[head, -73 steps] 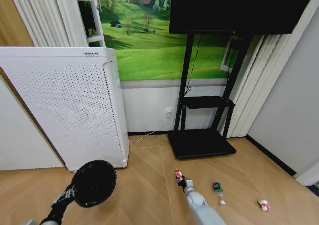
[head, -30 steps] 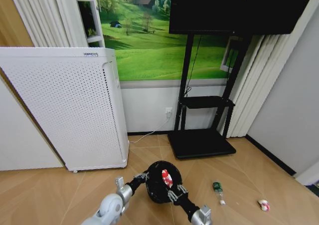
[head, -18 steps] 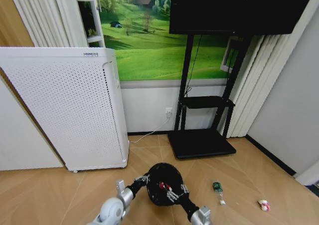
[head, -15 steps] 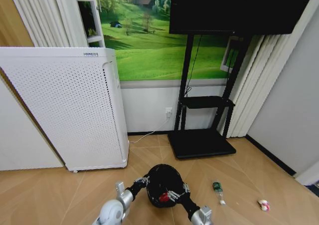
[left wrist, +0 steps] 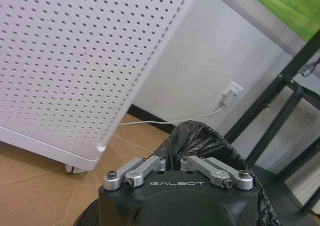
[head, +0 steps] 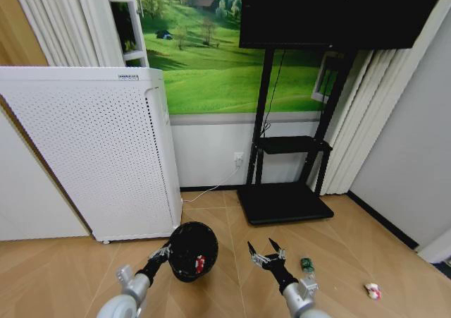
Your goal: Pick up the trash bin and place the garbage on the floor into it.
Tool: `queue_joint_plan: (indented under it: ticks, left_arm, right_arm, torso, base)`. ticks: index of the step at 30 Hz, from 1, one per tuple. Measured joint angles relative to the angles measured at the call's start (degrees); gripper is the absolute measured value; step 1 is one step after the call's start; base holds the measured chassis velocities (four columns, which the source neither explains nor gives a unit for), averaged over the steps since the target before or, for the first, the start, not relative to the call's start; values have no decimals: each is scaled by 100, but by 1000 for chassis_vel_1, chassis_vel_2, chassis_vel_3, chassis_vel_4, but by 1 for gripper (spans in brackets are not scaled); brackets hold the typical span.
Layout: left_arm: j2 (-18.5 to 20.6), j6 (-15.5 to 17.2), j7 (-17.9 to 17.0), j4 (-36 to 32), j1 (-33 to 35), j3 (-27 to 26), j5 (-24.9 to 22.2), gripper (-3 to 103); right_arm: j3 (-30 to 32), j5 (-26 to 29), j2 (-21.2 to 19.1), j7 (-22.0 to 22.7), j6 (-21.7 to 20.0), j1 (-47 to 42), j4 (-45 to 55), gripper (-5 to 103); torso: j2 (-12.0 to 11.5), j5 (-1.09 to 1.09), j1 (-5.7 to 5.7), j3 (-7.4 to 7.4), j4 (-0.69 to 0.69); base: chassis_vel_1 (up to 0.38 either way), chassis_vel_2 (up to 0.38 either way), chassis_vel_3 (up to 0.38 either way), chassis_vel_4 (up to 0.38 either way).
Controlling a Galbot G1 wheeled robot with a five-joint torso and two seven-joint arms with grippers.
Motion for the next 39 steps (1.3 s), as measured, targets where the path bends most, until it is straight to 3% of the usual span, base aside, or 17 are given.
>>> queue_joint_plan:
  ticks: [9,21,27,29,35,39]
  left_arm:
    - [-111,-52,89,-66,215,-691,-123,7]
    - [-45,-55,98,1,200,-982,-294,7]
    - [-31,-54,131,68,194,-1120,-370,7]
    - [-10,-60,168,120,201,-1272,-421,7]
    - [117,-159,272,330,194,-1545,-92,7]
    - [155,-197,311,372,239,-1622,84,7]
  right_arm:
    - [176,-70,-139,-12,49,-136,-62,100]
    - [34,-414,1,27,68,-61,-438,100]
    - [-123,-898,143,493,-119,197,-1001,100]
    - [-176,-1066,229,766,-223,453,-1410,100]
    - [-395,-903,369,1022,-713,821,-2031,100]
    - [-564,-933,459,1053,-793,1061,-2450,100]
  torso:
    - [0,1,0,0,-1]
    - [0,0,1,1,0]
    - [-1,4,1,2,-5]
    - [-1,2,1,1,0]
    - [-1,-2,1,1,1]
    - [0,1,1,1,-2]
  base:
    - [-185,-194,198,174]
    - [-278,-293,280,281]
    - [-246,-278,274,234]
    - [-35,-71,102,27]
    - [57,31,-33,-24]
    - [45,51,-81,-50]
